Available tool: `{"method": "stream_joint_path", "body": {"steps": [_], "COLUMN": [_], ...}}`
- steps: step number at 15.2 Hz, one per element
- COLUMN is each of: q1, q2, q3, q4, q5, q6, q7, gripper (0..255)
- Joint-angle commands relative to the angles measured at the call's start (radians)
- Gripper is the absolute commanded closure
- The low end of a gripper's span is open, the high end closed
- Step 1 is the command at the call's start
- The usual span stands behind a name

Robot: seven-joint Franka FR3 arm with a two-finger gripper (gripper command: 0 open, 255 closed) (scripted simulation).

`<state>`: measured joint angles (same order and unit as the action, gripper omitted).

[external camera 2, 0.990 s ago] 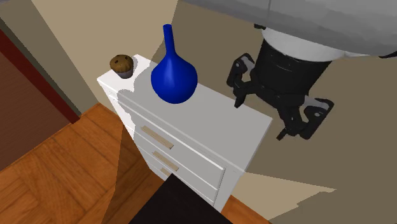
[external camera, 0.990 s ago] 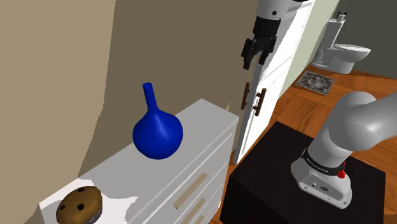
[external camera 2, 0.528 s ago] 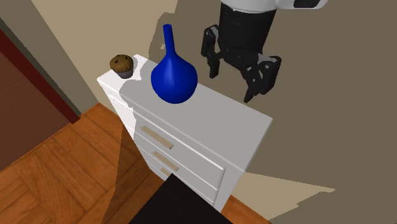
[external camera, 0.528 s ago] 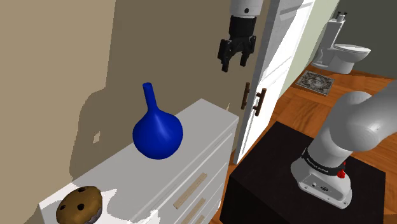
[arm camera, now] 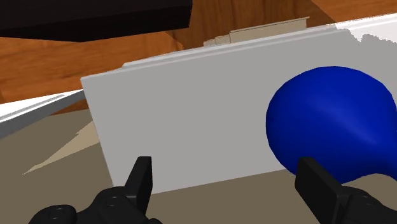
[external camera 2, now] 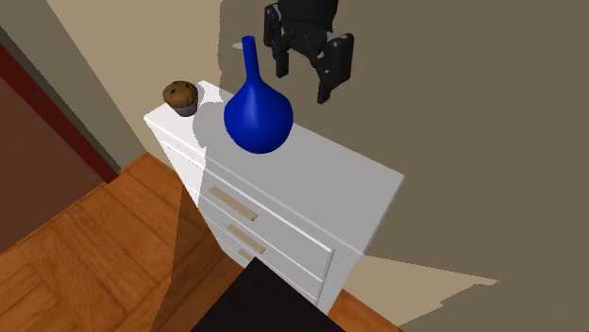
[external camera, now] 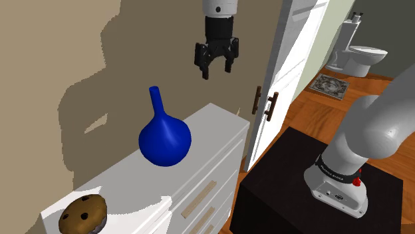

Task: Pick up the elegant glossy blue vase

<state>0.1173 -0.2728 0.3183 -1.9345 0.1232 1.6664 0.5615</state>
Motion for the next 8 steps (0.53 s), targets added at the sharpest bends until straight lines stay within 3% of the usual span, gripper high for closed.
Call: {"method": "stream_joint_path", "body": {"steps": [1, 8], "q1": [0.01, 0.078], "q2": [0.072, 0.373], "q3": [0.033, 0.13], "q4": [0.083, 0.426], "q5": [-0.01, -0.1], "q6": [-0.022, -0.116], "q7": [0.051, 0.227], "gripper": [0, 0]}}
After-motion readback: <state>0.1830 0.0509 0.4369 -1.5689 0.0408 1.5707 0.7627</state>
